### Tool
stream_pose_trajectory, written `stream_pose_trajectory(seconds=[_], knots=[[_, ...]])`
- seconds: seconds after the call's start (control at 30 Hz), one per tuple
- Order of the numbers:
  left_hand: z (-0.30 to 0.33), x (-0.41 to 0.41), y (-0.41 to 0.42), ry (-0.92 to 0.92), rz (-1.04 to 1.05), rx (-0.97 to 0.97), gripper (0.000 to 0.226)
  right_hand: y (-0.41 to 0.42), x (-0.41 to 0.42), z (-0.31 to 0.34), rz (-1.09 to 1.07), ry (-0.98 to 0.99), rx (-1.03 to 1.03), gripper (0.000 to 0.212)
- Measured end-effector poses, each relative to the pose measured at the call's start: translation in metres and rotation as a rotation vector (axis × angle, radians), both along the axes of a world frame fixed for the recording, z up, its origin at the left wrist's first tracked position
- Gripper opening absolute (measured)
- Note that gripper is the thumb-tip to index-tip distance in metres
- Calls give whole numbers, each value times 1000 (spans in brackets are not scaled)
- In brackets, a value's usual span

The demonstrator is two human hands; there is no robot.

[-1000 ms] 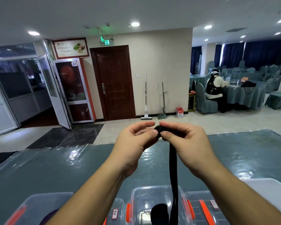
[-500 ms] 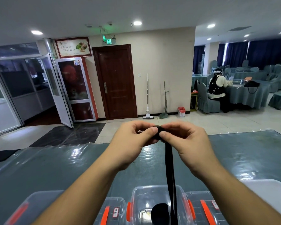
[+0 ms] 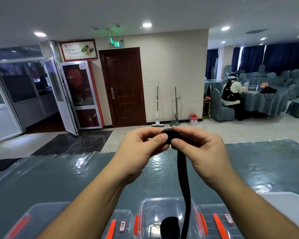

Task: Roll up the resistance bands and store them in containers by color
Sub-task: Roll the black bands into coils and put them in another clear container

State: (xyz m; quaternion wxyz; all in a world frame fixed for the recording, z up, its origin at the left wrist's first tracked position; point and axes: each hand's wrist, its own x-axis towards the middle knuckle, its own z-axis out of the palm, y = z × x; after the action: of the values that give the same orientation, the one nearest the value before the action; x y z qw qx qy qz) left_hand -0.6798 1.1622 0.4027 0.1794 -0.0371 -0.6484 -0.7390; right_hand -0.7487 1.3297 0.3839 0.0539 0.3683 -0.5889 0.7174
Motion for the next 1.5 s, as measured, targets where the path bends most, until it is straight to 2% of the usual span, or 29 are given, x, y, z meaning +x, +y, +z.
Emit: stream_pose_trajectory(seconds=[0.07,0.17,0.23,0.3,0.4,0.47,0.53,0.67,0.7,0.83,1.0,1.07,1.13,1.27,1.3,1.37,1.5], knots=[[-2,1,0,-25,-19,-15,12,2,-2,2,-1,31,40,38],[5,6,-10,-78,25,-393,11,9,-4,9,53,132,250,46],[12,8,-16,-90,28,-542,11,11,-6,13,80,145,316,48],[16,9,-16,-58,25,-460,12,8,-6,13,82,85,216,42],[11,7,-8,-17,9,-119,15,2,-4,7,41,40,12,36],[5,6,-4,-25,0,20,17,-1,-2,4,31,30,-44,38],[3,7,-4,-51,-10,-13,14,1,-2,6,20,38,5,35],[13,12,-15,-102,0,-500,13,8,-3,12,103,95,220,43],[16,12,-17,-95,-5,-548,12,9,-3,13,131,74,231,42],[21,12,-18,-24,13,-449,16,4,-4,9,122,4,81,25],[14,11,-10,42,2,-155,26,-2,6,2,84,36,-38,38],[12,11,-6,35,-35,-61,24,-5,6,3,42,-1,-58,36],[12,13,-6,14,-19,-92,18,-3,3,8,30,-4,-8,32],[22,19,-16,-43,-25,-486,10,6,0,17,173,92,223,30],[26,20,-18,-49,-24,-520,10,6,0,18,178,99,240,30],[29,20,-19,-32,-7,-433,13,3,-2,17,123,77,151,29],[23,16,-9,-1,33,-112,22,-2,-2,12,53,56,-36,27]])
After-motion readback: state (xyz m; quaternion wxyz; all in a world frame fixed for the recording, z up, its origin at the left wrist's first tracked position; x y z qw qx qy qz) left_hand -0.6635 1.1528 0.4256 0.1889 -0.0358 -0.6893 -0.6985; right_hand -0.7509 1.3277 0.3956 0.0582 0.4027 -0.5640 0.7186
